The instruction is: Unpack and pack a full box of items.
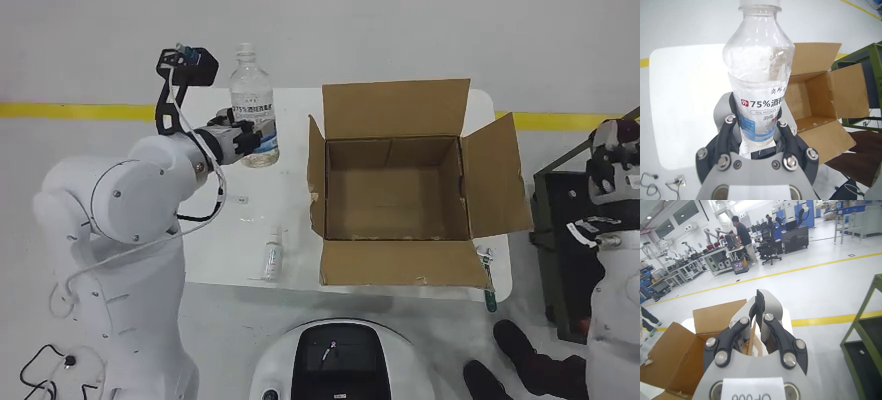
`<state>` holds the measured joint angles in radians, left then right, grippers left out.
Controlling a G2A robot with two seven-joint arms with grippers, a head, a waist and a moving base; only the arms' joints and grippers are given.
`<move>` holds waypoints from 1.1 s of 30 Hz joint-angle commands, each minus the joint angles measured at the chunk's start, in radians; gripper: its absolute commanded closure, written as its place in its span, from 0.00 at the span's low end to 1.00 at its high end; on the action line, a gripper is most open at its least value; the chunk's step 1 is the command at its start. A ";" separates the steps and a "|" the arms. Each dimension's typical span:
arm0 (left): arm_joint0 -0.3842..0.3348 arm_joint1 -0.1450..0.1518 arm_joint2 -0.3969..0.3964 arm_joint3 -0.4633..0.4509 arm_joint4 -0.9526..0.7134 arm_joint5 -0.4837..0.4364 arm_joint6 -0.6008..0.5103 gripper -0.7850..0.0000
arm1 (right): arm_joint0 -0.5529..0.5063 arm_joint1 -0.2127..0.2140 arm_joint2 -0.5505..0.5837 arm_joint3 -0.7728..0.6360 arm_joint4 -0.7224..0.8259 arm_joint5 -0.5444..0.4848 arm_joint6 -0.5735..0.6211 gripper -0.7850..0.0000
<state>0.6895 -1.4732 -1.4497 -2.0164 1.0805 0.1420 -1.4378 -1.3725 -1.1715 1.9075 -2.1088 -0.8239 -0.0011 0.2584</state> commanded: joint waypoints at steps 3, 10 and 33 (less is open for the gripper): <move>-0.087 -0.010 0.089 0.034 -0.102 0.022 0.051 1.00 | -0.012 0.003 0.055 0.028 -0.021 0.017 0.000 1.00; -0.151 -0.025 0.208 0.098 -0.247 0.078 0.057 1.00 | -0.061 0.004 0.097 0.046 -0.084 0.020 -0.017 1.00; -0.104 -0.036 0.308 0.137 -0.415 0.143 0.087 1.00 | -0.088 0.002 0.095 0.042 -0.091 0.020 -0.030 1.00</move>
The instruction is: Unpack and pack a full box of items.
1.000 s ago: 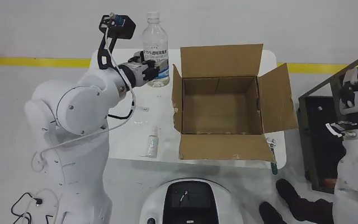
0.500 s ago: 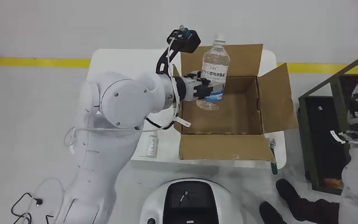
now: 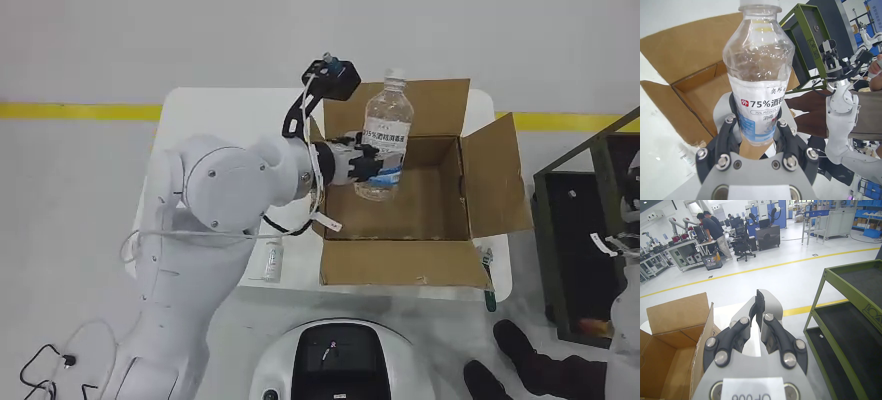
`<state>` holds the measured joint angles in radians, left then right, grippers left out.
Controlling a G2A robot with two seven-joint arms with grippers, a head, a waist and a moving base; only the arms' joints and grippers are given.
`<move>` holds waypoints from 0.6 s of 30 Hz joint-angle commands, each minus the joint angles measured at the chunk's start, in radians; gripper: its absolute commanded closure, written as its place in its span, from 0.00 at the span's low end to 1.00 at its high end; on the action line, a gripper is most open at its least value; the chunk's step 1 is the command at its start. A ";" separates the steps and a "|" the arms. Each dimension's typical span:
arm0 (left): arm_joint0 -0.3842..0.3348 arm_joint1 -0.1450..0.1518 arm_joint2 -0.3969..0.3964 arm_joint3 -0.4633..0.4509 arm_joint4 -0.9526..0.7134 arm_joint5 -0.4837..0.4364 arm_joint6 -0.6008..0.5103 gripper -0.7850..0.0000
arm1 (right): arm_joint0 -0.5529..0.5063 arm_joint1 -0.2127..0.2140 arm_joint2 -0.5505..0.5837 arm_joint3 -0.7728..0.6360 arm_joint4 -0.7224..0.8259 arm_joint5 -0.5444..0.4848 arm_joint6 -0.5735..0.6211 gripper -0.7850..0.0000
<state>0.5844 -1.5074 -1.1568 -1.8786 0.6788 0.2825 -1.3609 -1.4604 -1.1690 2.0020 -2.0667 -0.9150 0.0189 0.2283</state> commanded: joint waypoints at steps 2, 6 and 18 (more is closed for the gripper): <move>-0.006 -0.006 0.042 0.014 -0.047 0.019 0.031 1.00 | 0.000 0.000 0.000 0.000 0.000 0.000 0.000 1.00; -0.034 -0.019 0.108 0.071 -0.111 0.069 0.064 1.00 | 0.000 0.000 0.000 0.000 0.000 0.000 0.000 1.00; -0.054 -0.040 0.221 0.265 -0.185 0.201 0.102 1.00 | 0.000 0.000 0.000 0.000 0.000 0.000 0.000 1.00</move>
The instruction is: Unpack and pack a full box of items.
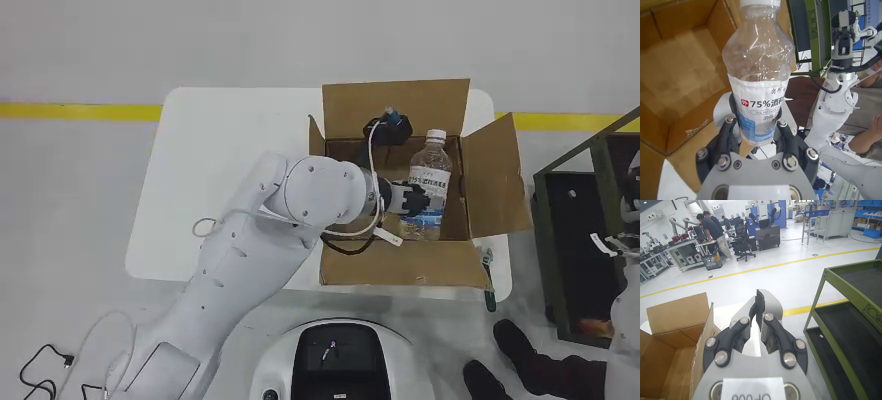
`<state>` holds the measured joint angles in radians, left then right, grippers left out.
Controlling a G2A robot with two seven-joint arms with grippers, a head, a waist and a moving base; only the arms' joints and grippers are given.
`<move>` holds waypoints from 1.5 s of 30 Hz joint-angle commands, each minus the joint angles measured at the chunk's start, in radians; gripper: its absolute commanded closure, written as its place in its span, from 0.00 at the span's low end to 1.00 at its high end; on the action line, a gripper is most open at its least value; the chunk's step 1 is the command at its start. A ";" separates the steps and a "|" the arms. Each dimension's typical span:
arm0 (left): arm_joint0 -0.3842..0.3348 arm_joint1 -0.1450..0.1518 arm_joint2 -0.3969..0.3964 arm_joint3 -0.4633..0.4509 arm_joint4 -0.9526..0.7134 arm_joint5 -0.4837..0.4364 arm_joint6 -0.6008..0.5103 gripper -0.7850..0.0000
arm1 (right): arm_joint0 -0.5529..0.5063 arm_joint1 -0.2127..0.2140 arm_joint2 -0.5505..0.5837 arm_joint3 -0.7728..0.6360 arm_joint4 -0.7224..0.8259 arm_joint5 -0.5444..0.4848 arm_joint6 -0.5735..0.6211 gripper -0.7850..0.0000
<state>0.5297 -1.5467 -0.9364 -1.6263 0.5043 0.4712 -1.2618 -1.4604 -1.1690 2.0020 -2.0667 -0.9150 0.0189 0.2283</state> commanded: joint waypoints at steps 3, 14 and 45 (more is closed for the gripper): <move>-0.002 -0.001 0.001 0.050 -0.020 0.043 0.011 1.00 | 0.000 0.000 0.000 0.000 0.000 0.000 0.000 1.00; 0.003 0.003 0.000 0.092 -0.007 0.069 0.014 1.00 | 0.000 0.000 0.000 0.000 0.000 0.000 0.000 1.00; -0.214 -0.048 0.261 0.618 -0.051 0.245 0.158 1.00 | 0.000 0.000 0.000 0.000 0.000 0.000 0.000 1.00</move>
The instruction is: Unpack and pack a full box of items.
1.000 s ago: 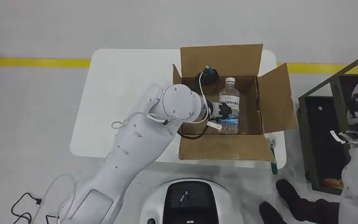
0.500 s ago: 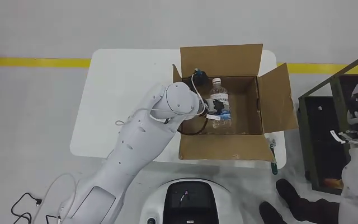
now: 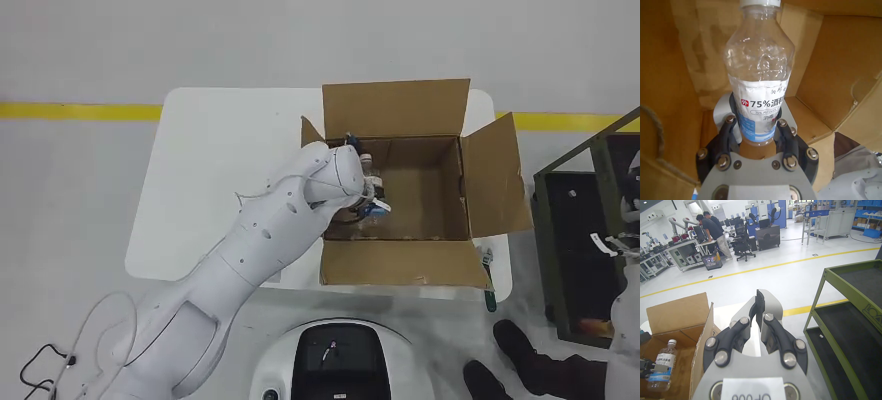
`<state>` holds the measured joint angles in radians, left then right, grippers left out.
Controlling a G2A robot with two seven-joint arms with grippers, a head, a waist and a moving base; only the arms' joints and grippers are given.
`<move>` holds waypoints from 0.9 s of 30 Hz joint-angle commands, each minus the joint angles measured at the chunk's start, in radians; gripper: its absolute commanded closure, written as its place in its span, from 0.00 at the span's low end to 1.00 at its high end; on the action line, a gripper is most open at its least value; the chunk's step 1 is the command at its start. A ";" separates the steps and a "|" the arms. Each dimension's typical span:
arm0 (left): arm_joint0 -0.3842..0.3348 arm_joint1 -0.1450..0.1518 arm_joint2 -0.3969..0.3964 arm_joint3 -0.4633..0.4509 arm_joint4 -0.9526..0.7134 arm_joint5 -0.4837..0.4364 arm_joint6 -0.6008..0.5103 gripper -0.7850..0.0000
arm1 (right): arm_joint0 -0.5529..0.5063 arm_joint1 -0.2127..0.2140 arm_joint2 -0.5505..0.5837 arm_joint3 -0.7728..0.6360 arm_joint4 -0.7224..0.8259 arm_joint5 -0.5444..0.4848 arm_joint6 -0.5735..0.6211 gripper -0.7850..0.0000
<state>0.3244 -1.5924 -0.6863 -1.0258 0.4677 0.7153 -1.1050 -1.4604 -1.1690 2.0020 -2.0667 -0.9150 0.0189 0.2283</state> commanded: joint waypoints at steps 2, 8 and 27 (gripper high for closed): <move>-0.029 -0.007 0.035 0.046 -0.030 0.005 0.005 1.00 | 0.000 0.000 0.000 0.000 0.000 0.000 0.000 1.00; -0.070 -0.019 0.101 0.105 -0.087 0.017 0.017 1.00 | 0.000 0.000 0.000 0.000 0.000 0.000 0.000 1.00; -0.170 -0.017 0.225 0.143 -0.249 0.064 0.064 0.00 | 0.000 0.000 0.000 0.000 0.000 0.000 0.000 1.00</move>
<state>0.1605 -1.6122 -0.4577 -0.8625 0.2305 0.7781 -1.0422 -1.4604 -1.1690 2.0020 -2.0667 -0.9150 0.0189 0.2283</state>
